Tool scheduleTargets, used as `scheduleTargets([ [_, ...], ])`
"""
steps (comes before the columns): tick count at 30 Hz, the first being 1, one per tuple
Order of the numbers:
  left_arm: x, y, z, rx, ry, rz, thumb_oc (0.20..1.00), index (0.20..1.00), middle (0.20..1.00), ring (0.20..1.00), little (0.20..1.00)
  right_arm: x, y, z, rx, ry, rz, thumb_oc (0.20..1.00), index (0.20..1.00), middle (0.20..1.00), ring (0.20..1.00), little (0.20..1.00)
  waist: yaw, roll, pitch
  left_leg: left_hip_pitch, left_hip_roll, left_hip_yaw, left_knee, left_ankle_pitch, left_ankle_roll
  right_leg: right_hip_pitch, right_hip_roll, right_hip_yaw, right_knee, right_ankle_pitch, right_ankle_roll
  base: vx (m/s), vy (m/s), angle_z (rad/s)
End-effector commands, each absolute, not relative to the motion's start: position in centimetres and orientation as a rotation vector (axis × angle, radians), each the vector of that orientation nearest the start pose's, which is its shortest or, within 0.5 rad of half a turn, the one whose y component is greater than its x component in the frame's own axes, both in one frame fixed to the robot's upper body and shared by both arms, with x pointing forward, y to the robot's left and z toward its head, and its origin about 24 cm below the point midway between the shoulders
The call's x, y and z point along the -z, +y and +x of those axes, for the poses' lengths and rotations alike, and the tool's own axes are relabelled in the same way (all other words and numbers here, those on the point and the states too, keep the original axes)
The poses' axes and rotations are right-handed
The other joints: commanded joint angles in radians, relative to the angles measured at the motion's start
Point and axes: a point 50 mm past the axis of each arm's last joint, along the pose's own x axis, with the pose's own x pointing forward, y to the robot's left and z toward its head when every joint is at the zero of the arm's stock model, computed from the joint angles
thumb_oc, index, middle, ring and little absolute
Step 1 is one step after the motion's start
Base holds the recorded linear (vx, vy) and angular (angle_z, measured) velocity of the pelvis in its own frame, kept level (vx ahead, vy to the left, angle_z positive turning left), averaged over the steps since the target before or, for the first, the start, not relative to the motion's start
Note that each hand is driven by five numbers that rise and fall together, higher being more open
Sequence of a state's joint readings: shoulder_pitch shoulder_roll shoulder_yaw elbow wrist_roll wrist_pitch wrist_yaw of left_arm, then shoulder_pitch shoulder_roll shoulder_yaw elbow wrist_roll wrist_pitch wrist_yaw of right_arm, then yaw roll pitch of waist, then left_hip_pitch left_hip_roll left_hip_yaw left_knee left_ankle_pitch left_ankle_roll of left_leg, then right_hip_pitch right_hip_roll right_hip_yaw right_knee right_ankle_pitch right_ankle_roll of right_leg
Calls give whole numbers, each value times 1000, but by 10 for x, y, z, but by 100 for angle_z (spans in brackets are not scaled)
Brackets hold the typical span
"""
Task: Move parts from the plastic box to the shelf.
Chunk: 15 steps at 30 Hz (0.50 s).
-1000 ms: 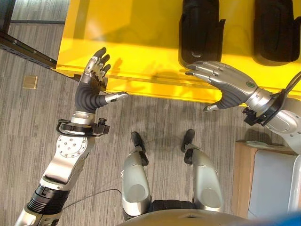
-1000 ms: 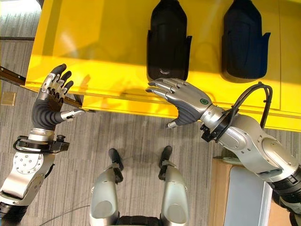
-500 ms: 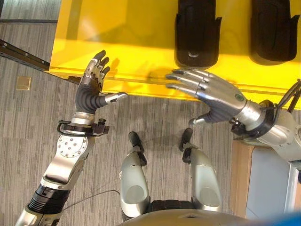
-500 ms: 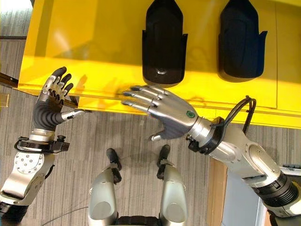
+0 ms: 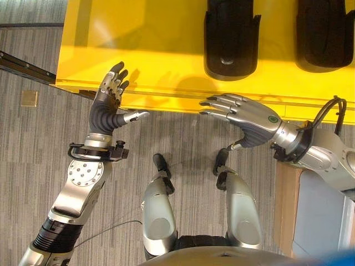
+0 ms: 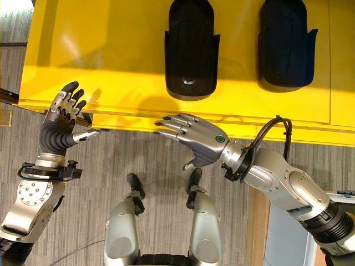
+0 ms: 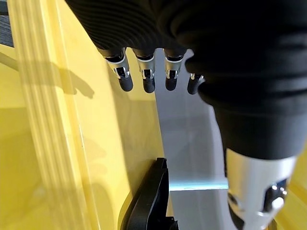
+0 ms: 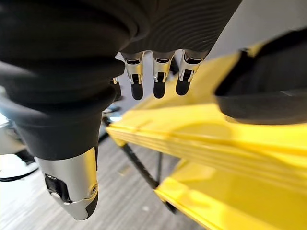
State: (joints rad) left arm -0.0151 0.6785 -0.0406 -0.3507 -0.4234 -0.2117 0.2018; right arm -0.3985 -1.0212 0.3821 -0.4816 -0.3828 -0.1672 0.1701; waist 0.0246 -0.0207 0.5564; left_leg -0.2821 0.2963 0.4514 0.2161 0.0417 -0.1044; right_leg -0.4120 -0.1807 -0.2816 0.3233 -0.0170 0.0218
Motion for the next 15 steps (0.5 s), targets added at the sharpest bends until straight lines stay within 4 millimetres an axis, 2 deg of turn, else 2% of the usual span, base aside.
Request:
scheduleTargets([
  [1,-178,209,229,88,-593,152,1000,1000,1000,1000,1000,-220,-126,233,-629,-830,-1372,1000,1000,1000,1000,1000,-2,-7,-36,-31,19,-32,78,-91,-37,11,-34,-34,104,-149,111,1,-3,4],
  [3,-179,211,229,81,-603,150,1000,1000,1000,1000,1000,-218,-129,237,-629,-779,-1345,1000,1000,1000,1000,1000,-3,-8,-36,-46,23,-19,68,-69,-27,-6,-30,-43,98,-132,101,-62,-18,4],
  [5,-180,211,229,81,-605,144,1000,1000,1000,1000,1000,-217,-129,237,-623,-774,-1360,1000,1000,1000,1000,1000,-2,-9,-36,-51,23,-21,70,-69,-28,-12,-30,-43,102,-133,102,4,-7,1],
  [6,-179,210,229,85,-599,142,1000,1000,1000,1000,1000,-216,-129,238,-614,-758,-1363,1000,1000,1000,1000,1000,-2,-10,-36,-41,18,-35,74,-89,-39,-2,-34,-36,110,-150,113,0,0,0],
  [8,-178,210,231,92,-585,137,1000,1000,1000,1000,1000,-216,-130,240,-591,-743,-1368,1000,1000,1000,1000,1000,-2,-12,-36,-57,22,-23,70,-69,-28,-16,-33,-45,104,-133,103,6,-3,3],
  [9,-178,209,231,94,-585,138,1000,1000,1000,1000,1000,-216,-131,241,-573,-741,-1371,1000,1000,1000,1000,1000,-4,-12,-36,-48,19,-37,75,-87,-39,-9,-36,-37,111,-148,114,9,2,5],
  [10,-178,208,231,95,-589,143,1000,1000,1000,1000,1000,-217,-133,243,-553,-739,-1378,1000,1000,1000,1000,1000,-6,-12,-36,-63,25,-23,74,-69,-28,-23,-35,-44,107,-132,103,70,20,6],
  [11,-178,208,231,95,-586,142,1000,1000,1000,1000,1000,-217,-134,243,-547,-736,-1378,1000,1000,1000,1000,1000,-7,-12,-36,-53,21,-36,77,-87,-40,-13,-37,-36,112,-148,114,2,8,5],
  [15,-179,208,232,82,-593,144,1000,1000,1000,1000,1000,-219,-137,246,-500,-723,-1406,1000,1000,1000,1000,1000,-9,-11,-36,-59,18,-38,77,-87,-41,-22,-38,-34,117,-150,116,1,9,2],
])
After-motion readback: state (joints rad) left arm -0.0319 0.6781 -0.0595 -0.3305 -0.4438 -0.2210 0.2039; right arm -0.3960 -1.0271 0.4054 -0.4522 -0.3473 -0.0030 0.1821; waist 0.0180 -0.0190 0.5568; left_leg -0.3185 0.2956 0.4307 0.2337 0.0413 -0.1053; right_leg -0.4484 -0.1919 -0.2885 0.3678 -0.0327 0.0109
